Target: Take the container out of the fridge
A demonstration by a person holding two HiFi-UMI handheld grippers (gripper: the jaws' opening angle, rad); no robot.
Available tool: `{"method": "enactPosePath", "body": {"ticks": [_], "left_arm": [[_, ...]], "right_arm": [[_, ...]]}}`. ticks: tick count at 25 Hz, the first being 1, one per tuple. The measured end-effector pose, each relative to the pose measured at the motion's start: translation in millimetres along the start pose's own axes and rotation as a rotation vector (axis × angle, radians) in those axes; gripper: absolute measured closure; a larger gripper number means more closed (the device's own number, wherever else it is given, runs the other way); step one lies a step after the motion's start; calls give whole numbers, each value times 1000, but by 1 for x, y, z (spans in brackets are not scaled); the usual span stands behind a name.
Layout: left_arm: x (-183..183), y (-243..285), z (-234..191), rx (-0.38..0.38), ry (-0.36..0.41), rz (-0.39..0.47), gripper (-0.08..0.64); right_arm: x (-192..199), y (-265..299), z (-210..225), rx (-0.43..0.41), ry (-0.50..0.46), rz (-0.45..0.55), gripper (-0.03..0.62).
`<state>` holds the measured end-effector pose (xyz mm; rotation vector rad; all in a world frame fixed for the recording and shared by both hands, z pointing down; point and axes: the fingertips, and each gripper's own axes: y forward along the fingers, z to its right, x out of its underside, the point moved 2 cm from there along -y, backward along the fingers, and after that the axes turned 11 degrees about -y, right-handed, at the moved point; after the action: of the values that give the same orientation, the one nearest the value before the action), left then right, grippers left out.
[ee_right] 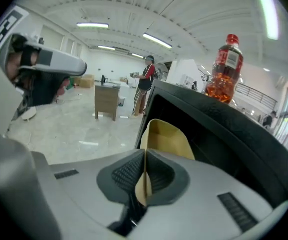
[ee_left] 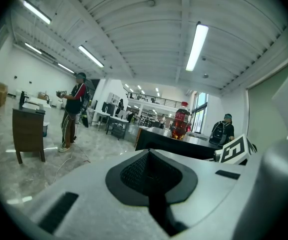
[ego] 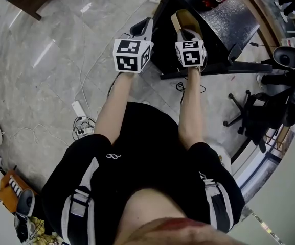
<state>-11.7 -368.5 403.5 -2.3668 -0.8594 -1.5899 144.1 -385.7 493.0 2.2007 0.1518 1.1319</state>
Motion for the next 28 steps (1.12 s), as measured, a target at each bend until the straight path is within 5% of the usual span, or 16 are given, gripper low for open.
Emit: {"method": "enactPosePath", "body": {"ticks": [10, 20, 28], "left_arm": [[1, -20, 10, -27, 20, 14, 552], [-5, -64, 33, -30, 70, 83, 552], [-7, -87, 56, -3, 115, 115, 552]], "right_arm": [[-34, -57, -19, -74, 192, 327, 577], [-58, -132, -24, -161, 531, 719, 577], [-59, -167, -18, -103, 616, 827, 577]]}}
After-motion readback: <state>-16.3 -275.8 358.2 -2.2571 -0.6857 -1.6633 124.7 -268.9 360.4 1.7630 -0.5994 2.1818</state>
